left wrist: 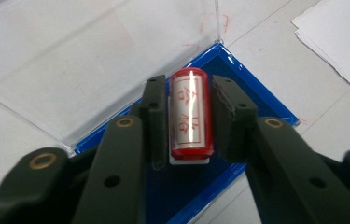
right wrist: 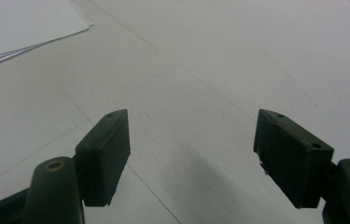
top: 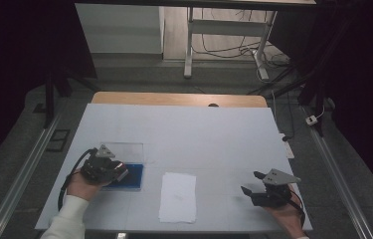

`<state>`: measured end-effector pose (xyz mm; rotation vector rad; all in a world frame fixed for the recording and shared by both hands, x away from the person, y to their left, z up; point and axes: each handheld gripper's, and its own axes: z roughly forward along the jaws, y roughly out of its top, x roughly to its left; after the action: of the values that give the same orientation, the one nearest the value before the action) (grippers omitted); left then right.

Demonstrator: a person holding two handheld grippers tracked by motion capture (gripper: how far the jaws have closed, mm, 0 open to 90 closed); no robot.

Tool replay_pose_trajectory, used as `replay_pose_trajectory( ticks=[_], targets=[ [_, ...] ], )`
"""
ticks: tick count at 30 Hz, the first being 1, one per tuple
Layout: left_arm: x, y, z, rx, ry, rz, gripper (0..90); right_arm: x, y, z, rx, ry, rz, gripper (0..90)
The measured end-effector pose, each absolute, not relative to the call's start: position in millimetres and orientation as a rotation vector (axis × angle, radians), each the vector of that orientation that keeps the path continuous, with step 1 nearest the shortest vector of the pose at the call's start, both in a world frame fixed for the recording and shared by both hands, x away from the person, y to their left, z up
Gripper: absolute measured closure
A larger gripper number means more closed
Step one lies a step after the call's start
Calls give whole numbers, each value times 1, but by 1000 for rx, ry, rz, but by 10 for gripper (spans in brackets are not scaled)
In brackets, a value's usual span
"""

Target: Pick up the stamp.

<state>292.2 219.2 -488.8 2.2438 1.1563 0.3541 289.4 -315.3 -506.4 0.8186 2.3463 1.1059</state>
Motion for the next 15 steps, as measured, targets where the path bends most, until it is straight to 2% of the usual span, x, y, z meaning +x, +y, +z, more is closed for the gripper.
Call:
replay_pose_trajectory(
  ticks=[15],
  targets=[
    [290, 218, -487, 2237, 1147, 370, 700, 288, -315, -505, 810, 2338, 1109, 275]
  ],
)
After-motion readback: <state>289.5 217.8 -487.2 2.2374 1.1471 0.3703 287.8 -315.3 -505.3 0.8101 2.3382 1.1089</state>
